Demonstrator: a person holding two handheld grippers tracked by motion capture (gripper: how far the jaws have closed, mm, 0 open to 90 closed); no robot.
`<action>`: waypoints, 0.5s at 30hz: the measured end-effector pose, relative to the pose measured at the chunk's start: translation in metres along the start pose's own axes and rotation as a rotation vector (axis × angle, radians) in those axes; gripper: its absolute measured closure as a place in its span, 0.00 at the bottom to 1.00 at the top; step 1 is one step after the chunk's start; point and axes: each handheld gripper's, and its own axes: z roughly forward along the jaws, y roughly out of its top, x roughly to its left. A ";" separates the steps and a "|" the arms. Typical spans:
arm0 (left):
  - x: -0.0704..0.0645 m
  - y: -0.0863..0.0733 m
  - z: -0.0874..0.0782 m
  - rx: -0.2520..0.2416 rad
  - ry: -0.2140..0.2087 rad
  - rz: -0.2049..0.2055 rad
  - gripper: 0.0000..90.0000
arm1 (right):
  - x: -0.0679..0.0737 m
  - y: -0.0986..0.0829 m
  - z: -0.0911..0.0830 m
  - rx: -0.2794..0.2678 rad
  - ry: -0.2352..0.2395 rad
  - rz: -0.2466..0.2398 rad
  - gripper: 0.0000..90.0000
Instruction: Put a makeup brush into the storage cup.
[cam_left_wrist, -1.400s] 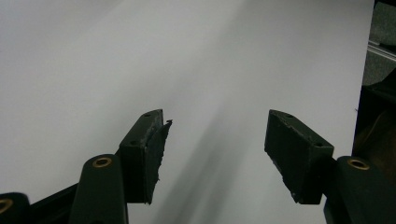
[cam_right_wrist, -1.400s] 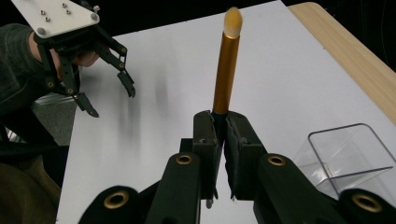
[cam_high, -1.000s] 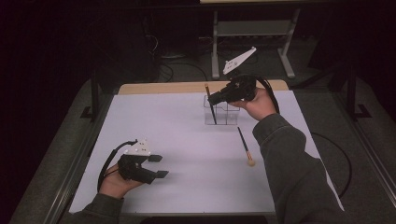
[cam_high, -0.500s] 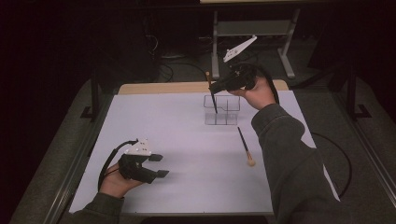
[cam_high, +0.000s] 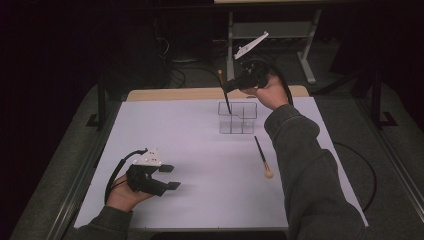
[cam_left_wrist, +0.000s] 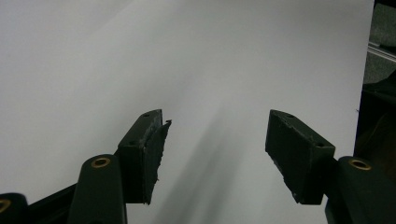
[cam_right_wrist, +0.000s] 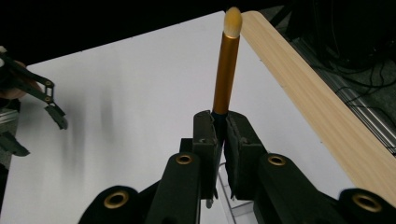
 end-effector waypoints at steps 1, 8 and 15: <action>0.000 0.000 0.000 -0.001 0.000 -0.002 0.41 | -0.002 0.000 0.001 0.003 -0.005 0.001 0.92; 0.002 0.000 -0.002 0.004 0.000 0.005 0.40 | -0.016 -0.005 0.005 0.016 -0.029 0.021 0.92; 0.002 0.000 -0.001 0.007 -0.005 -0.004 0.40 | -0.022 -0.006 0.011 0.024 -0.031 0.041 0.92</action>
